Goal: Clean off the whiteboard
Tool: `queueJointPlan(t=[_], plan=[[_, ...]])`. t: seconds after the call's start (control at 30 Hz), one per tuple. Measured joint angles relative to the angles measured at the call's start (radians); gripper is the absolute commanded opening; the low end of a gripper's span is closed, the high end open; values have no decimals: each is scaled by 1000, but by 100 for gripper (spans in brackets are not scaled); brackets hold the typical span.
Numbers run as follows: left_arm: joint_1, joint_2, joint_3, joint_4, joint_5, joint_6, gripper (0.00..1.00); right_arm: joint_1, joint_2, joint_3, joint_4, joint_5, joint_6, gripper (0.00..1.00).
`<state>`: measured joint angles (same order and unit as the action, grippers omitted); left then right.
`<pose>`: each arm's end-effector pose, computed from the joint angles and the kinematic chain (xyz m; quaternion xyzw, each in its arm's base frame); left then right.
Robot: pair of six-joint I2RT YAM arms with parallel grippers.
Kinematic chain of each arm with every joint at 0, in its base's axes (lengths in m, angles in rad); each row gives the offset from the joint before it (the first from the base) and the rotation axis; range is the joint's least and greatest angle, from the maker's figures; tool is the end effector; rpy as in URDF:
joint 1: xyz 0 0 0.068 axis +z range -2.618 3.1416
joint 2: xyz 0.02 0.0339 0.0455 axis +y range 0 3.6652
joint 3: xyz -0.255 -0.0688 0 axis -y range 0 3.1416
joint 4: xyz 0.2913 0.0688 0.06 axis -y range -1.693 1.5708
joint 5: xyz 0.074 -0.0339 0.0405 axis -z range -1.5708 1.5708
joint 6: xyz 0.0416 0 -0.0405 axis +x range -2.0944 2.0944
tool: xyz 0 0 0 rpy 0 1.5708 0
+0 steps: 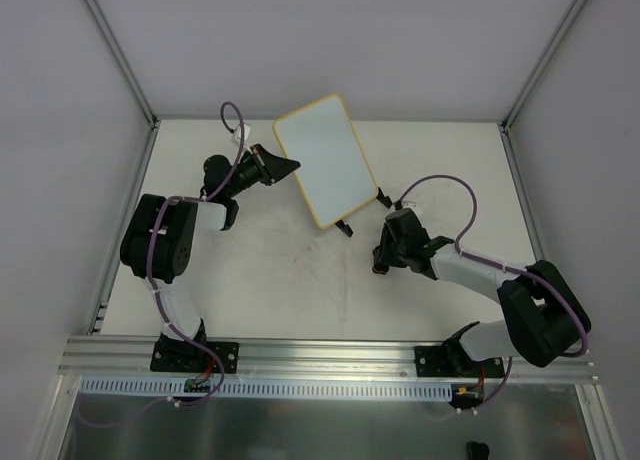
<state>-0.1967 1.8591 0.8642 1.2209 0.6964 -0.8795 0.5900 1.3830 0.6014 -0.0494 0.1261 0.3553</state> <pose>0.3917 -0.1053 0.1701 0.0555 0.6411 -0.5594 0.5225 0.2515 0.1621 0.1163 -0.0863 0.9268 0.1119 0.3480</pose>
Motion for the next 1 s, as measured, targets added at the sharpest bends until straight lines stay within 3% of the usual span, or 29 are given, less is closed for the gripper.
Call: queueJointPlan(t=[0.03, 0.1, 0.27, 0.37, 1.0], plan=[[0, 0, 1, 0, 0, 0, 0, 5, 0, 0, 0, 7, 0, 36], [0, 0, 1, 0, 0, 0, 0, 11, -1, 0, 0, 17, 3, 46], [-5, 0, 1, 0, -1, 0, 0, 22, -1, -1, 5, 19, 10, 63], [-13, 0, 1, 0, 0, 0, 0, 23, -8, -2, 2, 22, 11, 67], [-54, 30, 38, 0, -10, 37, 0, 21, -202, -37, -116, 82, 10, 67]])
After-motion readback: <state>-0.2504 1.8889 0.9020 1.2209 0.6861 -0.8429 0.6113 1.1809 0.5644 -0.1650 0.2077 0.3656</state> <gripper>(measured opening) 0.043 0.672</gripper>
